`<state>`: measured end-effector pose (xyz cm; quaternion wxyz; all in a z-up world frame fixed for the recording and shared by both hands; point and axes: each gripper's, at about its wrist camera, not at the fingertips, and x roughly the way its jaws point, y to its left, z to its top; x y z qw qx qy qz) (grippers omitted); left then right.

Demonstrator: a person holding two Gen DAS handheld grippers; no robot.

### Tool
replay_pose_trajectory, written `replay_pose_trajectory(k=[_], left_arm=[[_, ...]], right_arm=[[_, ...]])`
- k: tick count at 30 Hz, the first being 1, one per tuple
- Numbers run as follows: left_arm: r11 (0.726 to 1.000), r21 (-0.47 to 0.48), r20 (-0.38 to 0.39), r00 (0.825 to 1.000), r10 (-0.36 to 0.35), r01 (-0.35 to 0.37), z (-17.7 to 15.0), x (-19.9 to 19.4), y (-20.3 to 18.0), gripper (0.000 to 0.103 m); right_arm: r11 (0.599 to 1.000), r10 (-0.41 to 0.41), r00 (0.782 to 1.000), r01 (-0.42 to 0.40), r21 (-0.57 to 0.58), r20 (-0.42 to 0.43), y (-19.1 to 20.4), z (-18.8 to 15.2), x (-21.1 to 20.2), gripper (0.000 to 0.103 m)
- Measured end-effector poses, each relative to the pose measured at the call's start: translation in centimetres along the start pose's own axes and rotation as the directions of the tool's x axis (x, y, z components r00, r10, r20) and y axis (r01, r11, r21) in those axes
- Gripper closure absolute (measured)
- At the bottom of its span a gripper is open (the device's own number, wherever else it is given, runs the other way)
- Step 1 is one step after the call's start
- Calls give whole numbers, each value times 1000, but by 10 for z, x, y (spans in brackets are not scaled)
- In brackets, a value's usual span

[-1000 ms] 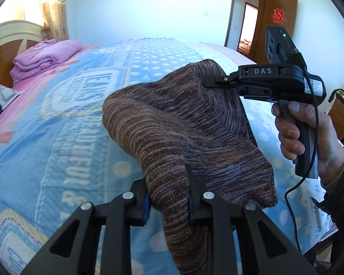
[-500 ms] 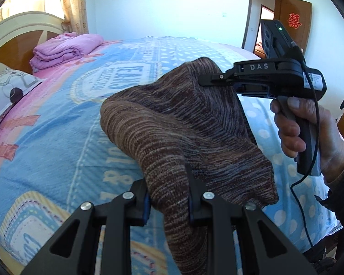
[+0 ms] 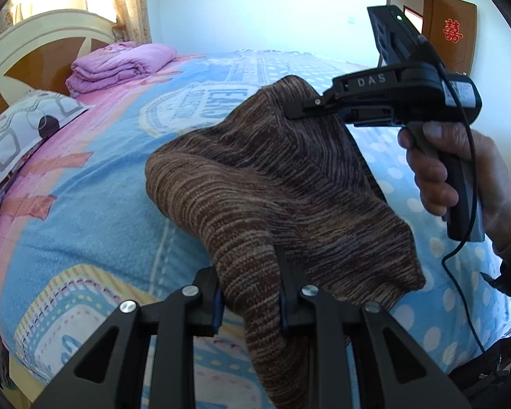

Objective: Fold small clothes
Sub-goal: 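Lift the sweater end with both grippers and fold it over onto the rest, then lay the folded end down and open both grippers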

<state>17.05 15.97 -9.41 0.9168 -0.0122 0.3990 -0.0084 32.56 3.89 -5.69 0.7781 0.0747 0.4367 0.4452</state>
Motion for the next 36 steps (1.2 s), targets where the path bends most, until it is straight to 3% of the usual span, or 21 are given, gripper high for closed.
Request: replay_pose_trajectory(k=[14,22,25,30,34,36], left_arm=[[998,-63,-9,1000,8,-9,-23,4,24,78],[996,-83,-10,999,31,-32,-32,11,20,73],[996,-76,-7,999,53,-54,-32,13,17,66],[994,-71,6,996,85,-84,-36,13,15,58],[989,-78,3,992,125,-124,-37,11,17,37],[989,-88,-6,993,115,-116,-35,6,20,37]], right_arm=[[998,4,997,-9,-61,-81,34,11,64,81],[999,-50,994,48,-25,-95,12,6,72,81],[997,-71,992,73,19,-104,-9,-4,68,81],[996,-30,994,39,85,-107,-23,-11,68,78],[996,-49,992,58,71,-116,-19,-14,65,76],[995,-66,991,74,61,-119,-16,-17,58,70]])
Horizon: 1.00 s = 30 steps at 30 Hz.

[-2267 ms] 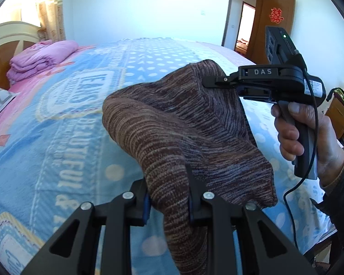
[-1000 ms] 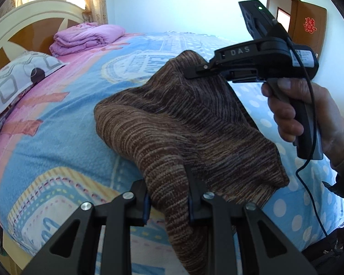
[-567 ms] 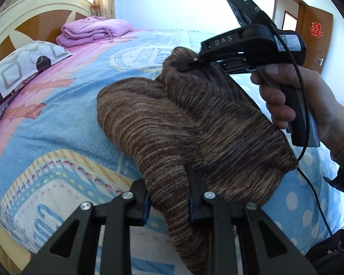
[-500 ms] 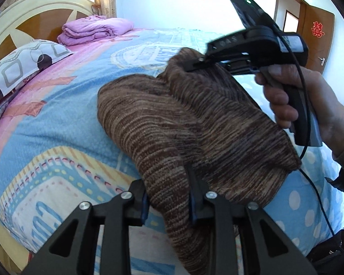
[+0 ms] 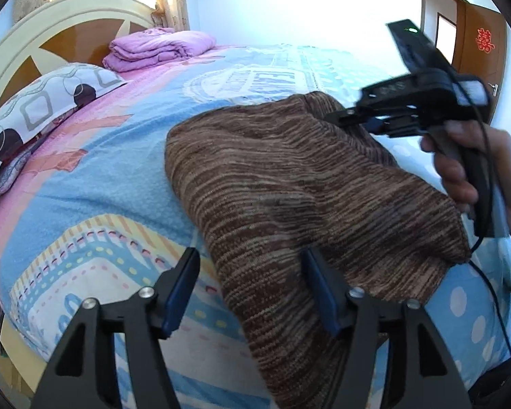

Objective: Fold small clothes
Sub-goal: 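Lay the folded end down and open both grippers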

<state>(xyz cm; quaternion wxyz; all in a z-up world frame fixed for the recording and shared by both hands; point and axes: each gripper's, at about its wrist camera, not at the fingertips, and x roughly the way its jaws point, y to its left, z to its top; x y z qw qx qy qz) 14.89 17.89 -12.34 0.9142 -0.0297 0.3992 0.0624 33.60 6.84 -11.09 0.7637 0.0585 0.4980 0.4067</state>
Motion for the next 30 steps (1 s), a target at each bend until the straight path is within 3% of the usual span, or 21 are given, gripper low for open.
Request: replay_pose_trajectory(k=[3,7,12,13,14,15,18,20,23,26,28,30], left_arm=[[1000,-4,47,999,4,-3,4,-14,2,30],[997,-38,131,989,64,-60,13,-25,13,6],[991,-60,87,988,125,-120,13,0,19,6],[991,-59,77,989,123,-118,10,4,18,6],[992,-51,77,990,120,-117,7,5,16,6],[992,-35,77,989,126,-124,4,6,13,5],[988,46,93,986,142,-147,-6,2,-5,1],[979,84,109,978,176,-186,-14,4,-13,0],[981,69,137,976,169,-179,-24,4,-13,0],[987,49,103,984,148,-153,-21,-1,-6,0],[986,29,94,983,159,-163,-15,-15,-2,0],[985,15,122,978,171,-174,-14,-33,-1,0]], right_arm=[[1000,5,999,-4,-3,43,2,-16,-31,69],[997,61,996,-57,-58,67,14,-53,-73,69],[992,105,995,-104,-71,1,26,-98,-77,69],[995,59,998,-59,-85,-10,30,-108,-73,70],[995,23,1000,-24,-97,-5,31,-113,-72,92],[992,-38,999,37,-118,-6,32,-120,-70,96],[998,-31,999,32,-53,11,15,-127,-75,97],[996,-53,998,54,-76,23,13,-129,-74,99],[988,-92,995,96,-116,45,19,-134,-72,99],[991,-54,997,60,-116,52,14,-135,-71,99],[998,-56,996,58,-27,73,11,-138,-89,92],[987,-143,979,152,-55,144,24,-145,-112,74]])
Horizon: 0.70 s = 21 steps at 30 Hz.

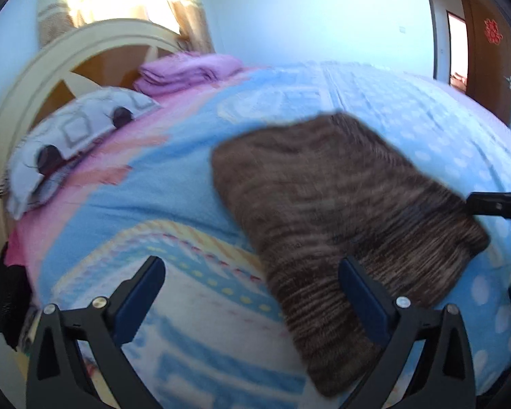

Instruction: Fold small clothes

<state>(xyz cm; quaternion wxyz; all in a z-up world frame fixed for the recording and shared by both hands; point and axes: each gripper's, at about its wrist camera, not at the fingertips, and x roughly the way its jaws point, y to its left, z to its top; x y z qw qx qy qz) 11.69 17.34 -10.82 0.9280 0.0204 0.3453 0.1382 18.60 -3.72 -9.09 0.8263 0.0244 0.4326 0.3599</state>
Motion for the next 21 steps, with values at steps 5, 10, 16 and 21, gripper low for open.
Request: replay_pose_trajectory(k=[5,10,16,21], left_arm=[[999,-34,63,998,-16,19,14,-43,4,0],[996,-74,119,992,-38,48,28,-67,4,0],[994,-92,152,988,-37,52,33,-78,7,0],[993,-106,152,988,-37,53,33,-77,10,0]], right_arm=[[996,-43,987,54,-68,155,30,-4,-58,55],[974,-89,954,143,-175,286,70,-9,-97,44],[964,-82,944,157,-216,321,86,-13,-113,43],[964,-80,945,155,-217,318,87,-15,-113,43]])
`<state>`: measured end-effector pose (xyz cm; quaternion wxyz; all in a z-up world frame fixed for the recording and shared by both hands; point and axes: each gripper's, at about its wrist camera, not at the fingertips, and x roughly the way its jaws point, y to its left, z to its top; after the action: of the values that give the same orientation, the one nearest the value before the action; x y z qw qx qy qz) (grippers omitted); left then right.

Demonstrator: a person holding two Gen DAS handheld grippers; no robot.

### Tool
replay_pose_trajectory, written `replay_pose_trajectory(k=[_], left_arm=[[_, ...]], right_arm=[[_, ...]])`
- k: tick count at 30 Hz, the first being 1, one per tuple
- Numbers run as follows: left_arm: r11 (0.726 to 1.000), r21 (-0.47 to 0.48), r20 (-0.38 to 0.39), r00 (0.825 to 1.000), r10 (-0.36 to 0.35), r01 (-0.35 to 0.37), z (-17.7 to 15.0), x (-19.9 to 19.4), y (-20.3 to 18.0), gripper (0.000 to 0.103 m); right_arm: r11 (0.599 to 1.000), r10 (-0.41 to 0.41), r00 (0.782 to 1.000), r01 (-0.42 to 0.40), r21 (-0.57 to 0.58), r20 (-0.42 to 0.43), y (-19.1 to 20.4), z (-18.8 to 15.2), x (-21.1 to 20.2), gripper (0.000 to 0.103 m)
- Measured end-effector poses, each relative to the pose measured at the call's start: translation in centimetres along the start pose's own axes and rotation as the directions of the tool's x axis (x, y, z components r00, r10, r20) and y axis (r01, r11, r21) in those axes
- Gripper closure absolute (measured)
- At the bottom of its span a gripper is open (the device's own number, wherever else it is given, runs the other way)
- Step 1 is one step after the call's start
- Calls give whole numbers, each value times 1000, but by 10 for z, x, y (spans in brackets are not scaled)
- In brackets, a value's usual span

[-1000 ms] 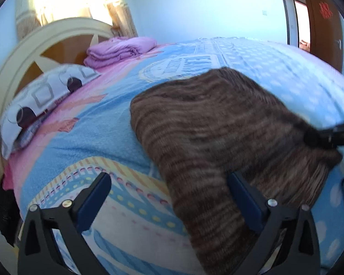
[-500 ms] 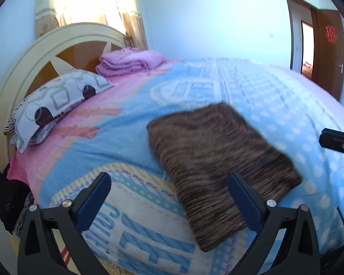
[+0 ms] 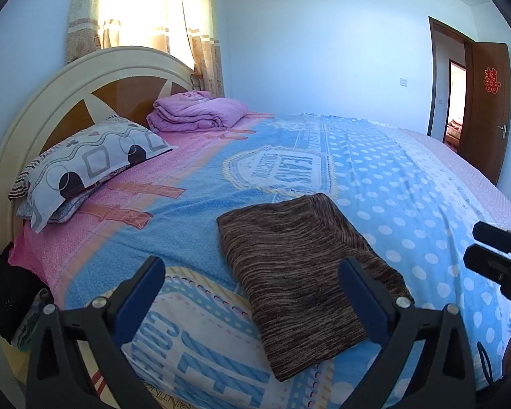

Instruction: Fold small clothes

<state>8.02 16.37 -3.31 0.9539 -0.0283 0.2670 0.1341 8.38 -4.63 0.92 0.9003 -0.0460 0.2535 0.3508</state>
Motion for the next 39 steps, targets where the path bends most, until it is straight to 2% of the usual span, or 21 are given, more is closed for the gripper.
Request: replay_pose_trajectory(k=[39], left_arm=[[1000,1,-15,1000,4,-4,-4,4,0,0]], right_arm=[[999,21,1000,-20,29,-19,0,-7,1,43]])
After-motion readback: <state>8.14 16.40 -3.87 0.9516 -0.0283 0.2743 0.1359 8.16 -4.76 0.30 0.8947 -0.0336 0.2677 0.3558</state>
